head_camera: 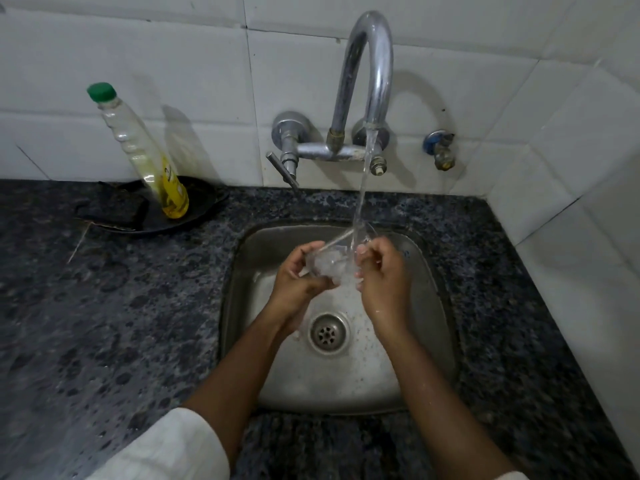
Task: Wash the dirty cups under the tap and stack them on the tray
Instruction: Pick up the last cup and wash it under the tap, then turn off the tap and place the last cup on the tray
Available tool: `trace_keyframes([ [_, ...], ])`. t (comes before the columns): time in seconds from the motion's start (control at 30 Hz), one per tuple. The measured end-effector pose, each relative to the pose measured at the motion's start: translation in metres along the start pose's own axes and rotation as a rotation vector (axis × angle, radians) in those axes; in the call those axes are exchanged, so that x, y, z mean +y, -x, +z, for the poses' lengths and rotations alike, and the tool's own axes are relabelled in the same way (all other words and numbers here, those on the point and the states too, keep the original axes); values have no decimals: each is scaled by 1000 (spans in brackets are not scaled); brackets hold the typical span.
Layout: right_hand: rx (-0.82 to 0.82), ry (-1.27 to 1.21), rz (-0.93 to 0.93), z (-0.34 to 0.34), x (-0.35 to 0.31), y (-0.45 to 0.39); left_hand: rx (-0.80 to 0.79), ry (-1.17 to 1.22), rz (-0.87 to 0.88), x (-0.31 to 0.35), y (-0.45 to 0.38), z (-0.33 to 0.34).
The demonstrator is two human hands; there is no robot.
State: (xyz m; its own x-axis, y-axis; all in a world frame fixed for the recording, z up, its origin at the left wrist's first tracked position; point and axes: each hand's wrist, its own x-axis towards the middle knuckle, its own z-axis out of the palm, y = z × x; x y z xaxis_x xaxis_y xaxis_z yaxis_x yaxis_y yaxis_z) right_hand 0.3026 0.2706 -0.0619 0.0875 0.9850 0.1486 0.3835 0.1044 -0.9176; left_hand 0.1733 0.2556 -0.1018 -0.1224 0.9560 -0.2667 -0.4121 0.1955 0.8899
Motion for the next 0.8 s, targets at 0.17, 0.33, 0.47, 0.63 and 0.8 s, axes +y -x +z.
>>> trace_keyframes([
  [0.17, 72, -887, 943, 22, 13, -12, 109, -447, 288, 28, 2, 15],
  [0.33, -138, -1065, 1057, 37, 17, -5, 178, -1136, 562, 42, 14, 40],
  [0.47, -224, -1097, 1050, 35, 17, -5, 158, -1215, 599, 45, 14, 38],
  [0.63, -329, -749, 971, 31, 26, -2, 284, -951, 340, 49, 11, 21],
  [0.8, -340, -442, 872, 36, 21, -6, 426, -785, 184, 45, 21, -15],
])
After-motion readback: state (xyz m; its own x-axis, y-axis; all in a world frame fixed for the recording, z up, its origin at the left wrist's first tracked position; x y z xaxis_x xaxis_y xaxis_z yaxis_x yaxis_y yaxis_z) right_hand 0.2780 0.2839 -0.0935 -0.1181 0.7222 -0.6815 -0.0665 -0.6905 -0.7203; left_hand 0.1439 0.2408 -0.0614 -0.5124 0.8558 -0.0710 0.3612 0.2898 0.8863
